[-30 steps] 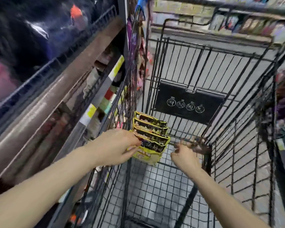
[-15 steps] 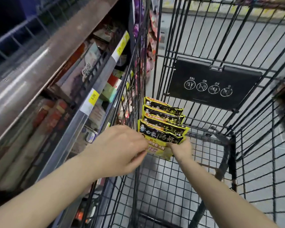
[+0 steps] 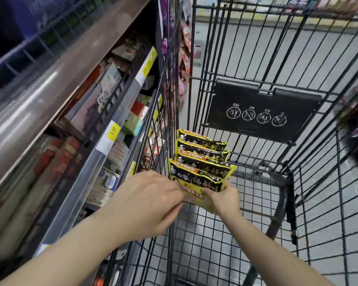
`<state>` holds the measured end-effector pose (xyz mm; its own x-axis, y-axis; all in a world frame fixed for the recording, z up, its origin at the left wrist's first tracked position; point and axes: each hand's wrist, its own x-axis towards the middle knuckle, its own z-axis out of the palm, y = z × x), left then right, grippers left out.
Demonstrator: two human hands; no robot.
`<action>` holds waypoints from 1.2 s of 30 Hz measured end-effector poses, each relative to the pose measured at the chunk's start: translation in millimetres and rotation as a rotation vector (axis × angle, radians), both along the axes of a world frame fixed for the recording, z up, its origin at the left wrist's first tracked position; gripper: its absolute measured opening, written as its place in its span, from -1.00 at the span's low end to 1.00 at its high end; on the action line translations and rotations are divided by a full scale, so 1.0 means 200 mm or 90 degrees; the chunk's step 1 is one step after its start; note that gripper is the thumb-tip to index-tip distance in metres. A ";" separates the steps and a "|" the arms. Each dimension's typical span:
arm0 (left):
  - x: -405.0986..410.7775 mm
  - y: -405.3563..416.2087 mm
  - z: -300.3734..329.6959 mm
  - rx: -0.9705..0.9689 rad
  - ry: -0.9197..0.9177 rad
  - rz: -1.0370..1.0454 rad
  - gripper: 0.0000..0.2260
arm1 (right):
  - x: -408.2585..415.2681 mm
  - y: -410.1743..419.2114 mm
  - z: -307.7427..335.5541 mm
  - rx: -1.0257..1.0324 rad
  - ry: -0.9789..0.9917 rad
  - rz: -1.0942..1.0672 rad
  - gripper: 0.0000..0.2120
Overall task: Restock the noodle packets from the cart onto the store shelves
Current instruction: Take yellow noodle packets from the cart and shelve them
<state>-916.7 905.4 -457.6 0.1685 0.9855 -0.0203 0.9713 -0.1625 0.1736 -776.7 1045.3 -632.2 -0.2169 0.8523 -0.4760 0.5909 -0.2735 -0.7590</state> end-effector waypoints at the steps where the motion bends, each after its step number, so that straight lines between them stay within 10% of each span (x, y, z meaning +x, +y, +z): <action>1: 0.00 0.00 0.00 -0.007 0.013 -0.003 -0.78 | 0.01 0.00 0.02 0.012 -0.004 0.012 -0.65; 12: 0.09 0.18 0.02 -0.199 0.180 0.066 -0.76 | 0.28 0.26 0.62 0.124 0.008 -0.009 -0.82; 25: 0.12 0.54 -0.50 -0.419 -0.243 0.526 -0.64 | 0.63 0.40 0.81 0.146 0.071 -0.082 -0.83; 29: 0.07 0.57 -0.66 -0.346 -0.312 0.636 -0.30 | 0.67 0.40 0.80 0.138 0.086 -0.073 -0.87; 36: 0.04 0.63 -0.81 -0.256 -0.496 0.749 -0.40 | 0.69 0.41 0.76 0.155 0.106 -0.066 -0.89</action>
<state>-908.9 1032.0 -618.8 -0.6139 0.5101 -0.6025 0.1488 0.8243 0.5463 -638.3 1127.1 -479.4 -0.1811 0.9584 -0.2208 0.4320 -0.1241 -0.8933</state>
